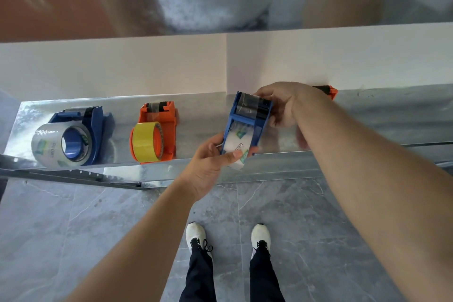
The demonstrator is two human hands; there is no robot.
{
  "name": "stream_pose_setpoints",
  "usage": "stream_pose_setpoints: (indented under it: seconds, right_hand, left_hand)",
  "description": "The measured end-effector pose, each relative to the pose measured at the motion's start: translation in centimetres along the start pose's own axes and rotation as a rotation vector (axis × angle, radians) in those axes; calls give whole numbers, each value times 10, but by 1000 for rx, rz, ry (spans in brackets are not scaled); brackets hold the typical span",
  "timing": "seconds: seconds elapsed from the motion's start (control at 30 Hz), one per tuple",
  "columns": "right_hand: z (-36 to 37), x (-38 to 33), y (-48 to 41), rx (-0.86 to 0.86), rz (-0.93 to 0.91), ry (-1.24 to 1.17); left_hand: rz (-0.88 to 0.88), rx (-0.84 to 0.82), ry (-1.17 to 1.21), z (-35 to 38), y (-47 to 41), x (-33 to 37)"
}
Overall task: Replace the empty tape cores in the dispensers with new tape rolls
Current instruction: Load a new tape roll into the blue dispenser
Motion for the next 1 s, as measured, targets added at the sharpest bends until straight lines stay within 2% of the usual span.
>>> stream_pose_setpoints:
  seconds: [0.17, 0.27, 0.43, 0.67, 0.8, 0.9, 1.0]
  right_hand:
    - [12, 17, -14, -204, 50, 42]
    - [17, 16, -18, -249, 32, 55]
    - [21, 12, -22, -247, 19, 78]
    - [19, 8, -13, -284, -130, 6]
    - [17, 14, -8, -285, -186, -7]
    - [16, 18, -11, -267, -256, 45]
    - [16, 23, -18, -216, -273, -5]
  left_hand:
    - [10, 35, 53, -2, 0, -3]
    - [7, 58, 87, -5, 0, -4]
    - [4, 87, 110, -5, 1, -3]
    - [-19, 87, 134, -1, 5, 0]
    - [-46, 210, 260, -2, 7, 1]
    - [-46, 248, 281, 7, 7, 9]
    - [-57, 318, 266, 13, 2, 14]
Point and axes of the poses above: each hand's wrist, its own y-axis away from the middle knuckle, its own z-axis out of the palm, x = y × z, the point moved 6 cm from there along -y, towards the middle knuckle, and after that the axes turned 7 degrees about z, right-handed, at the moved point
